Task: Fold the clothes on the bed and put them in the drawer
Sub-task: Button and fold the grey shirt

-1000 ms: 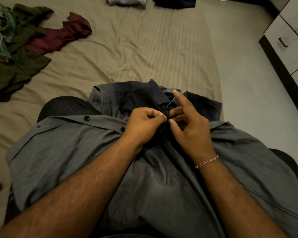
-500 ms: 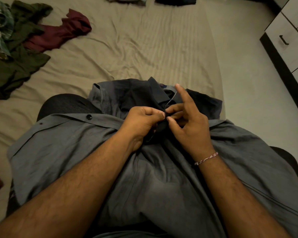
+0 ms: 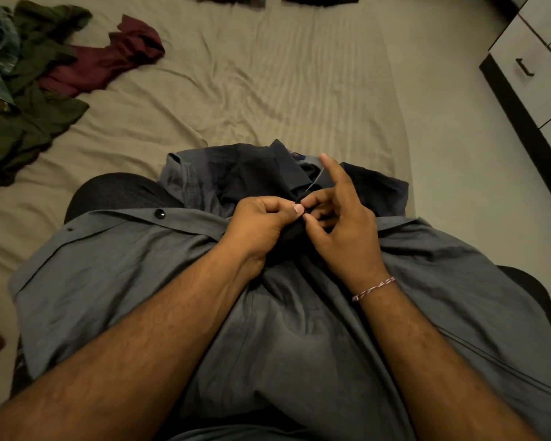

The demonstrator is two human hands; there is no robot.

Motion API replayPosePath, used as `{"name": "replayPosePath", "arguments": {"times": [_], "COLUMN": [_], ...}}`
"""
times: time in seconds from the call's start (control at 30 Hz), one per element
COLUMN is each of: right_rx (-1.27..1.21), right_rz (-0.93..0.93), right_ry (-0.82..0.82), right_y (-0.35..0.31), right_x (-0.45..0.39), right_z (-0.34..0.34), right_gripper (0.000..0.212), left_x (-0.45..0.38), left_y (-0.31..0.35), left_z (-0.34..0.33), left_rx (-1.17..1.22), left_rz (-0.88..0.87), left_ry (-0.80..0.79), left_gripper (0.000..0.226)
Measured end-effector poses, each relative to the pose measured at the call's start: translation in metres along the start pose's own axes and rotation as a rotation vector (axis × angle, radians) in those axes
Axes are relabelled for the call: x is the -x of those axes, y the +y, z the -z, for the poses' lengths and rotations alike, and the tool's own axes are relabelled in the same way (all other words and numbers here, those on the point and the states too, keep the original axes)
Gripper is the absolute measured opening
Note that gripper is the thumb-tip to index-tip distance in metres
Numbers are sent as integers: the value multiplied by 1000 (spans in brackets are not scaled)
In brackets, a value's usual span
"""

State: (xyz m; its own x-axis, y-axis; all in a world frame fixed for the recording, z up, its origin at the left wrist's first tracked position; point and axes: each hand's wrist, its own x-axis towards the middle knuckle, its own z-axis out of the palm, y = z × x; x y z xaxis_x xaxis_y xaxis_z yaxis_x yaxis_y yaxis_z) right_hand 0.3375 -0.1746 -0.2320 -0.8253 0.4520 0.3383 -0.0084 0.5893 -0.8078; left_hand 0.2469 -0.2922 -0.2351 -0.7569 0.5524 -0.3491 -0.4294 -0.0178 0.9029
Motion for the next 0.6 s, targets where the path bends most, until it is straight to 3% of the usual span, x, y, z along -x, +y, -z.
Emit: {"name": "replayPosePath", "arguments": {"times": [0.2,0.37,0.5,0.6], "right_rx": [-85,-85,54,160], "right_rz": [-20,-14,66,126], "right_ry": [-14,-5,3,19], "right_y": [1,-1,-2,-4], "right_x": [0,2,3,1], "right_z": [0,1,1,2], "right_gripper": [86,84,84,73], "left_x": [0,-2,-6,-6], "left_y": [2,0,-2,-1], "left_z": [-1,3,5,4], "left_rx": [45,-170,-368,-330], "left_rz": [21,-119,-201,-197], "left_ry": [-6,3,-3,0], "left_gripper": [19,19,19,19]}}
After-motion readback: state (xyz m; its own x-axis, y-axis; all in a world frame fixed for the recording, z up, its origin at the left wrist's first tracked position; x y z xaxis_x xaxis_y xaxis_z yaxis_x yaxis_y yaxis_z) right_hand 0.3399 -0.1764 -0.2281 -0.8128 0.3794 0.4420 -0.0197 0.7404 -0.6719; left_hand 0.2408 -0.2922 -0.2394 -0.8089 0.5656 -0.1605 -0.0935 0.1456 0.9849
